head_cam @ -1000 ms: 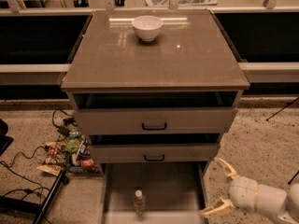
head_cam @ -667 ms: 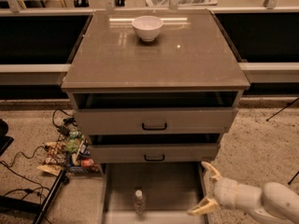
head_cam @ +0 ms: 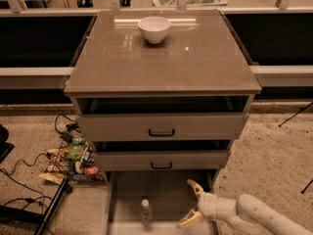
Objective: Pick water bottle from bottom drawer and place on counter
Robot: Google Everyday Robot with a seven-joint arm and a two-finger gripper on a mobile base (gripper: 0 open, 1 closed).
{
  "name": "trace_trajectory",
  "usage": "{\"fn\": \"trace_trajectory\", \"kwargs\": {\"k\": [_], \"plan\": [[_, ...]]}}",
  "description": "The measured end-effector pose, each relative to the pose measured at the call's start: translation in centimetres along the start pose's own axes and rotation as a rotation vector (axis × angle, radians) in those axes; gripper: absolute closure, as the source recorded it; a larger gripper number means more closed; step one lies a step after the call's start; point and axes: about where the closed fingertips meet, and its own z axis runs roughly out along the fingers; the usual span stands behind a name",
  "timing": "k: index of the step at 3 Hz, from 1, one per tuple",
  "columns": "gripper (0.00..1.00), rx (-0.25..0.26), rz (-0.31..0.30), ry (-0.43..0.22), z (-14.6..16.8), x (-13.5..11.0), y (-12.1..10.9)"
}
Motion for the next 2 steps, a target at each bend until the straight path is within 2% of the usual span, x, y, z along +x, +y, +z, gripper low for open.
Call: {"fn": "trace_trajectory", "kwargs": {"k": [1,2], "plan": [[0.00,-0.063,0.056,-0.035,5.7,5.3,1.8],[0.00,-0.117,0.101,-0.057,10.3,9.1,3.7]]}}
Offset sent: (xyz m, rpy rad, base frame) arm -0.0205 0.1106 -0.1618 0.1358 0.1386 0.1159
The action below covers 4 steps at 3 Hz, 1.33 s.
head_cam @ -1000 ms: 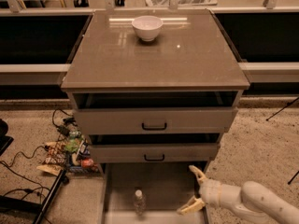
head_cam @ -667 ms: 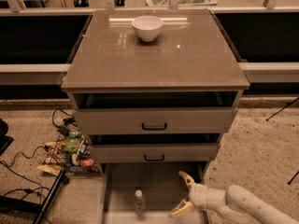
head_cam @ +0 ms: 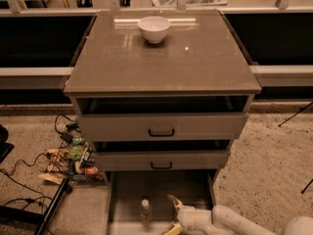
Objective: Pick water bottle from bottom drawer and place on counter
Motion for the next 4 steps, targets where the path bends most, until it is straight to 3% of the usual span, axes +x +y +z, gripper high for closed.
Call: {"fn": "trace_trajectory", "kwargs": {"k": [1,3,4], "plan": [[0.00,-0.004,-0.001,0.000,0.3,0.0,0.0],[0.00,-0.084,-0.017,-0.089,6.9,0.1,-1.1],[0.18,-0.123,-0.021,-0.122,9.4,0.0,-1.0]]}}
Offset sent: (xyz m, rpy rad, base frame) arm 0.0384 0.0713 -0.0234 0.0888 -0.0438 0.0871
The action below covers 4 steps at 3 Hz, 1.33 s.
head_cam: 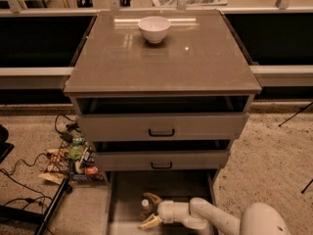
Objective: Pick water bottle from bottom drawer and place on counter
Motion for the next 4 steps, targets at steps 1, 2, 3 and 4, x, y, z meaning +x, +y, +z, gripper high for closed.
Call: {"fn": "trace_trajectory", "kwargs": {"k": [1,2,3,4], "plan": [[0.41,-0.019,0.011,-0.033,1.6,0.3,0.6],[0.65,-0.006,0.062,-0.077,1.9,0.9,0.8],[0.88,0.053,0.128,-0.092,0.3,-0.5,-0.2],[1.00,0.148,0.158,-0.044,-2.3,-7.1,-2.3]]}}
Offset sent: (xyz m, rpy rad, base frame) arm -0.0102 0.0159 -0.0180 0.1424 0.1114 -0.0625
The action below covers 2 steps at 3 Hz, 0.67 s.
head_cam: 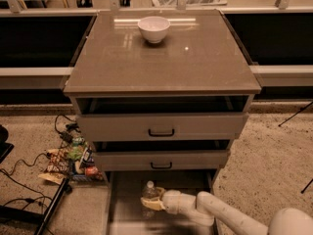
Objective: Pick water bottle from bottom drawer and place on counter
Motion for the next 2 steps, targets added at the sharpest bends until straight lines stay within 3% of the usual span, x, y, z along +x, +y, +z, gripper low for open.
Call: {"fn": "trace_trajectory", "kwargs": {"k": [1,2], "plan": [[1.00,0.048,0.046,0.057,0.8,-7.9,1.4],[1.00,0.036,0.130,0.134,3.2,-13.5,5.8]]}}
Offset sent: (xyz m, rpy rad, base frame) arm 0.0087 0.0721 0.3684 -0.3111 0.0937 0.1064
